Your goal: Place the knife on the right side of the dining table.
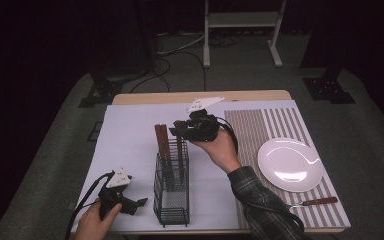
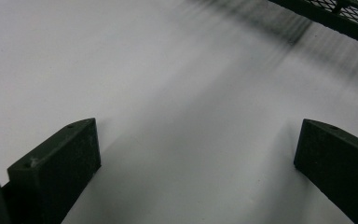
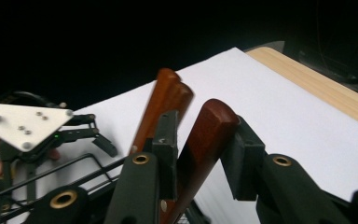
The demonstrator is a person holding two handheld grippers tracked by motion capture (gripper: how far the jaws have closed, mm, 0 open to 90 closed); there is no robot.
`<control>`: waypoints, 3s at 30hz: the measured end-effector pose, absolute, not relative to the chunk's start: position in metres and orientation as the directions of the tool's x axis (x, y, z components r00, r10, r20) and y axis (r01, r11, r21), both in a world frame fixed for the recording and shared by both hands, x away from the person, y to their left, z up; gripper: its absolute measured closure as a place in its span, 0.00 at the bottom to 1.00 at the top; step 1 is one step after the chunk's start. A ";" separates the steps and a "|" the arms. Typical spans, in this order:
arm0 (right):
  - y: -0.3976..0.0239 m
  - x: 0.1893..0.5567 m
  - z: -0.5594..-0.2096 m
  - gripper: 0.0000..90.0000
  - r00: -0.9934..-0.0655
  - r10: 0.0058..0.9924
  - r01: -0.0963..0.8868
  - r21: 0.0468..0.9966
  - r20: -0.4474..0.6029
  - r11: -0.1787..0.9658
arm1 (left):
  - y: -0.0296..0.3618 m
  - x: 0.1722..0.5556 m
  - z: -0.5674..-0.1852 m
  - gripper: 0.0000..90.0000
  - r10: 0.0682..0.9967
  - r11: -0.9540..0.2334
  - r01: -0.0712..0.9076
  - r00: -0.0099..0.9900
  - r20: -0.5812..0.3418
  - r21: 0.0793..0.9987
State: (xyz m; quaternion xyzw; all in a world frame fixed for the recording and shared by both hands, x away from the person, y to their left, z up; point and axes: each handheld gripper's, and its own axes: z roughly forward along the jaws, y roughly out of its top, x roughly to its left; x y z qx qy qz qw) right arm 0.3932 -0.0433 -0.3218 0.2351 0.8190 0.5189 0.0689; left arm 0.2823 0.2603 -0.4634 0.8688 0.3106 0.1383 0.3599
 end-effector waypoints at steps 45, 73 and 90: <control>-0.059 0.363 -0.283 0.88 -0.927 0.333 0.267 0.928 0.173 0.259 | 0.260 0.282 -0.463 0.00 0.638 -0.550 0.441 0.770 0.017 0.709; -0.079 0.357 -0.223 0.88 -0.931 0.349 0.180 0.967 0.109 0.178 | 0.261 0.282 -0.463 0.00 0.637 -0.553 0.439 0.771 0.019 0.708; -0.122 0.366 -0.206 0.88 -0.875 0.478 0.153 0.981 0.077 0.121 | 0.261 0.282 -0.463 0.00 0.637 -0.553 0.441 0.771 0.018 0.707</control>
